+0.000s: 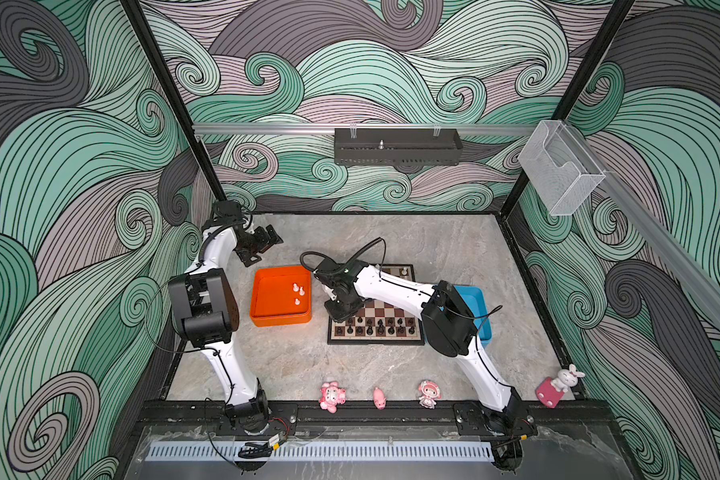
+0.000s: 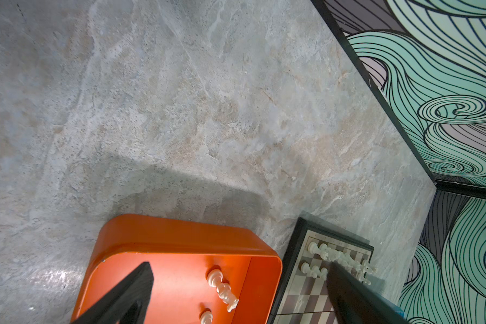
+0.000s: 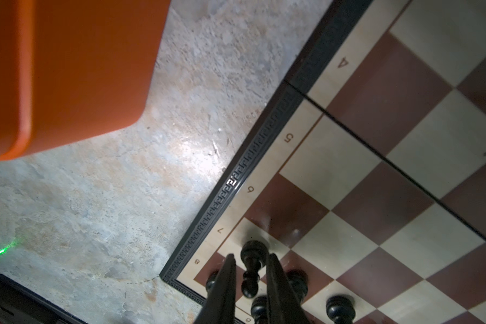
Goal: Set up the chess pieces on the board
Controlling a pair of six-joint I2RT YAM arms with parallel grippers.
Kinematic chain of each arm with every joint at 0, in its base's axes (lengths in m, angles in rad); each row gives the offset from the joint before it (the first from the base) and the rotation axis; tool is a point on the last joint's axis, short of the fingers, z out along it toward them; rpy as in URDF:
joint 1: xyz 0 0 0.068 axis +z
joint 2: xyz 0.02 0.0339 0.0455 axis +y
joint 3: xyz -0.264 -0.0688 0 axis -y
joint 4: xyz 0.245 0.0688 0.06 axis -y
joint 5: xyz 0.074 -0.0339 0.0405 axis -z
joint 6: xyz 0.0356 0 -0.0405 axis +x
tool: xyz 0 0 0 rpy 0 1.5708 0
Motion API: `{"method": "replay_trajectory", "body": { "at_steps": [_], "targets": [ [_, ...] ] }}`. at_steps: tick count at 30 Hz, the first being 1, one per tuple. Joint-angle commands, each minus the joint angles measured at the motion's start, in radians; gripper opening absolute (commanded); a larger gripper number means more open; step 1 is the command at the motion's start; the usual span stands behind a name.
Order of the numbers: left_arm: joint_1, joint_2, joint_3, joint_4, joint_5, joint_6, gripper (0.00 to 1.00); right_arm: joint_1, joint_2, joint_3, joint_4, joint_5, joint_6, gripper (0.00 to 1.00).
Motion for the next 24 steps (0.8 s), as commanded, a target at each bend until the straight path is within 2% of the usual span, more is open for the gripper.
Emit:
{"method": "replay_trajectory", "body": {
  "at_steps": [1, 16, 24],
  "targets": [
    [0.006, 0.015, -0.005, 0.000, 0.012, -0.005, 0.99, -0.003, -0.036, 0.023, -0.017, -0.006, 0.007, 0.23],
    [0.006, 0.008, -0.007, 0.001, 0.011, -0.008, 0.98, -0.051, -0.191, 0.003, -0.018, -0.020, 0.028, 0.29],
    [-0.001, -0.019, -0.013, -0.009, -0.033, -0.015, 0.99, -0.163, -0.358, -0.167, 0.061, -0.013, 0.023, 0.34]
  ]
}}
